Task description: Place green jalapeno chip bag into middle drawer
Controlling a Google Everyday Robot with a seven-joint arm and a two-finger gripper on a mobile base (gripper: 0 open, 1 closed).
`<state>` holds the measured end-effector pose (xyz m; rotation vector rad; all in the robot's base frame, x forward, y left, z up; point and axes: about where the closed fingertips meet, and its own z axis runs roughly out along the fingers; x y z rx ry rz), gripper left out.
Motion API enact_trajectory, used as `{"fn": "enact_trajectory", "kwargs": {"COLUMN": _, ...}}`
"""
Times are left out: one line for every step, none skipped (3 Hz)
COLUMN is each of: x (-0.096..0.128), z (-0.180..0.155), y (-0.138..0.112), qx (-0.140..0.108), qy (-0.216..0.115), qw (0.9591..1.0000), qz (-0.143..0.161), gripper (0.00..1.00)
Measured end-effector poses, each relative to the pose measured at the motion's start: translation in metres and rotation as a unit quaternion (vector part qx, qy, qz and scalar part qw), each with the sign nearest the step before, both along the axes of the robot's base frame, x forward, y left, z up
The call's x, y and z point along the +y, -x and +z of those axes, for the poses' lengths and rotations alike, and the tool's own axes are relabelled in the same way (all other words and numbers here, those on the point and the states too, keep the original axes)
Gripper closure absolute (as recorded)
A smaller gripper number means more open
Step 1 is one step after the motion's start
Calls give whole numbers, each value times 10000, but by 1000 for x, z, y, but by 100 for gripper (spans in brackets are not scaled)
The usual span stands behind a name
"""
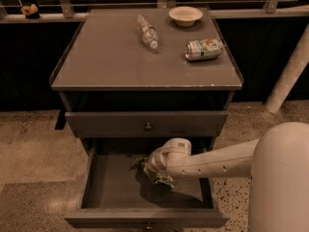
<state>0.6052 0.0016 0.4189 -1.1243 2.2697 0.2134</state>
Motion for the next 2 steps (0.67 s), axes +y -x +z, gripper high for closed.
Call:
{"fn": "enact_trajectory", "kwargs": {"x": 0, "z": 0, "y": 0, "qx": 0, "qy": 0, "qw": 10000, "qz": 0, "gripper": 82}}
{"fn": "enact_trajectory", "kwargs": {"x": 0, "z": 0, "y": 0, "qx": 0, "qy": 0, "qw": 10000, "qz": 0, "gripper": 59}}
